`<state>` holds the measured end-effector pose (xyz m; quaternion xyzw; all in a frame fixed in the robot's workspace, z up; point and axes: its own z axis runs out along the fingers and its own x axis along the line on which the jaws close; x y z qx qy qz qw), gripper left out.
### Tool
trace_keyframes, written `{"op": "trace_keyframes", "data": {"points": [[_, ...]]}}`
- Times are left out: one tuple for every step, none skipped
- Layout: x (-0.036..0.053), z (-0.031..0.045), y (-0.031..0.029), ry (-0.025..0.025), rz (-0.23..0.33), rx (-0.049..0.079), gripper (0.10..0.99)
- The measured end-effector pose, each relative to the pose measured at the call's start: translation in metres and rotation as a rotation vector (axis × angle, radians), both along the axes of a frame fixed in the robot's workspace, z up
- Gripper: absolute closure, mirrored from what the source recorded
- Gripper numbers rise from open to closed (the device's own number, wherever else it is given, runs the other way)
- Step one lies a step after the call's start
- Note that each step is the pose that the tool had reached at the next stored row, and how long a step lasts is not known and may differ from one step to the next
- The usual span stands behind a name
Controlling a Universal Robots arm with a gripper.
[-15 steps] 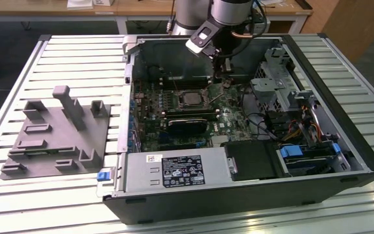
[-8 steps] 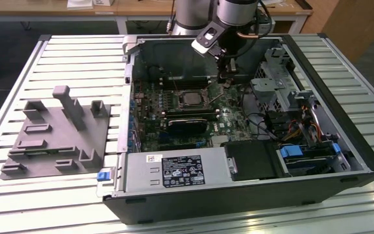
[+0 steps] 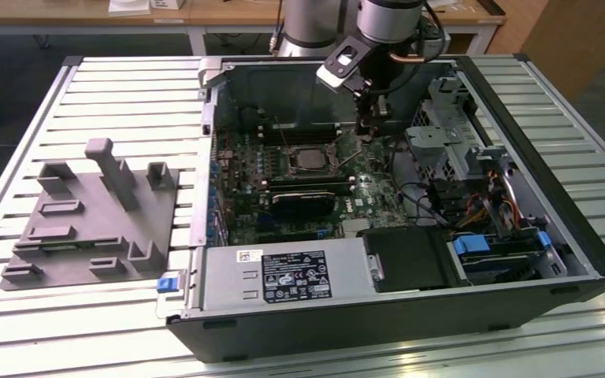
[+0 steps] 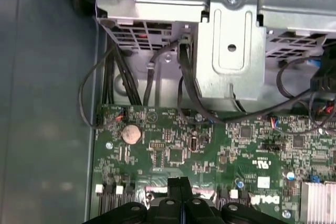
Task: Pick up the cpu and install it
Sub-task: 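Close the cpu cover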
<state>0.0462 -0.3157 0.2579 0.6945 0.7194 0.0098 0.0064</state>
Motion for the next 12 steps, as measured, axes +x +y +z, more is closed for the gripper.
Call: {"op": "trace_keyframes", "data": {"points": [[0.0014, -0.0003, 0.0003, 0.0000, 0.000, 0.000, 0.980], [0.0029, -0.0005, 0.0007, 0.0000, 0.000, 0.000, 0.980], [0.0042, -0.0008, 0.0010, 0.0000, 0.000, 0.000, 0.980], [0.0055, -0.0011, 0.0014, 0.0000, 0.000, 0.000, 0.980], [0.0066, -0.0013, 0.0016, 0.0000, 0.000, 0.000, 0.980], [0.0076, -0.0016, 0.0017, 0.0000, 0.000, 0.000, 0.980], [0.0086, -0.0019, 0.0019, 0.0000, 0.000, 0.000, 0.980], [0.0095, -0.0023, 0.0021, 0.0000, 0.000, 0.000, 0.980], [0.0105, -0.0027, 0.0022, -0.0001, 0.000, 0.000, 0.980], [0.0114, -0.0031, 0.0023, -0.0001, 0.000, 0.000, 0.980], [0.0122, -0.0036, 0.0023, 0.0000, 0.000, 0.000, 0.980], [0.0128, -0.0042, 0.0024, 0.0000, 0.000, 0.000, 0.980]]}}
